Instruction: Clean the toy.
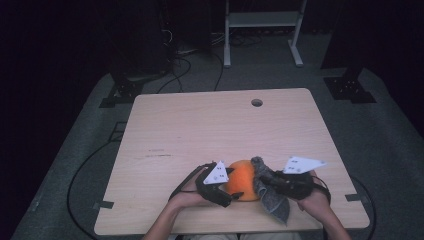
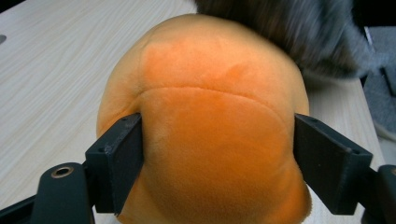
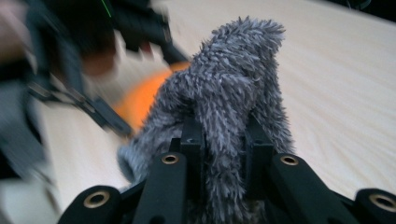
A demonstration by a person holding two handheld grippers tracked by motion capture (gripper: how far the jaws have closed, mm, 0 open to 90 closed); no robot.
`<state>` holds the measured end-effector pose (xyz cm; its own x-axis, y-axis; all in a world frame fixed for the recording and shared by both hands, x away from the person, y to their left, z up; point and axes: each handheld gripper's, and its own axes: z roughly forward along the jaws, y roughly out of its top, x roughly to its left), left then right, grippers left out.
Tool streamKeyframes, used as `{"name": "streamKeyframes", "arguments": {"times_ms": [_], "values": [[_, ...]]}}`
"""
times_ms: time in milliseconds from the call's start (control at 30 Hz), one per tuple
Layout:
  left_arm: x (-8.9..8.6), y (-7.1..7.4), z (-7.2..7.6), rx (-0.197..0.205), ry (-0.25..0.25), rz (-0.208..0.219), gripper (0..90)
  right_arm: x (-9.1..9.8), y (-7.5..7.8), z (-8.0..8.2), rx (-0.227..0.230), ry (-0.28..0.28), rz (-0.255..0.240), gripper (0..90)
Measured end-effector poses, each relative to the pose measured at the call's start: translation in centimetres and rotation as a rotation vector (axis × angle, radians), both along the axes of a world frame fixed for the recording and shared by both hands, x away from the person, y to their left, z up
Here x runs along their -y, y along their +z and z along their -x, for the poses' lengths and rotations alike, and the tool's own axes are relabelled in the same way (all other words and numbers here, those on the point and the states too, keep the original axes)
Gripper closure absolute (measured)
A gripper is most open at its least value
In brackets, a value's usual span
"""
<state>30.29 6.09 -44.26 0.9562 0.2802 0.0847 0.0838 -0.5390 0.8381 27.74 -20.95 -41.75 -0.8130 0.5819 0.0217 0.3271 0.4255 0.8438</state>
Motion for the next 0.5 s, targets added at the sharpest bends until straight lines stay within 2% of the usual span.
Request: {"name": "streamKeyframes", "arguments": {"times_ms": [33,100,133,167,233,267,333,400,433,467,500], "values": [[-0.3,0.1,-0.2,-0.019,0.01,0.017,17.6,0.1,-0.3,-0.2,-0.011,-0.001,-0.015,73.8],[-0.5,0.0,-0.6,-0.065,0.041,0.028,15.6,1.2,-0.6,-0.3,-0.016,-0.04,0.004,73.8],[-0.4,-0.2,-0.6,-0.063,0.041,0.022,15.7,1.6,-0.9,-0.4,-0.019,-0.059,0.025,73.9],[-0.4,-0.2,-0.6,-0.063,0.041,0.022,16.1,1.6,-0.9,-0.4,-0.019,-0.059,0.025,73.9],[-0.1,-0.3,-0.3,-0.042,0.035,-0.001,16.2,2.5,-1.4,-0.4,-0.027,-0.101,0.094,74.0],[0.0,-0.3,-0.3,-0.036,0.035,-0.006,16.3,2.9,-1.4,-0.3,-0.029,-0.116,0.098,74.0],[-0.1,-0.3,-0.4,-0.038,0.038,-0.003,16.5,3.4,-0.5,0.2,-0.029,-0.081,0.022,74.1],[0.1,-0.5,-0.4,-0.041,0.041,0.011,16.6,2.8,0.8,0.7,-0.02,-0.007,-0.058,74.0],[0.2,-0.5,-0.3,-0.034,0.038,0.001,16.6,2.3,1.3,0.9,-0.022,0.039,-0.092,74.0],[0.3,-0.5,-0.2,-0.03,0.042,0.001,16.6,1.6,1.6,1.0,-0.027,0.086,-0.113,73.8],[0.3,-0.5,-0.1,-0.024,0.041,-0.004,16.6,0.8,1.7,1.1,-0.019,0.104,-0.106,73.4]]}}
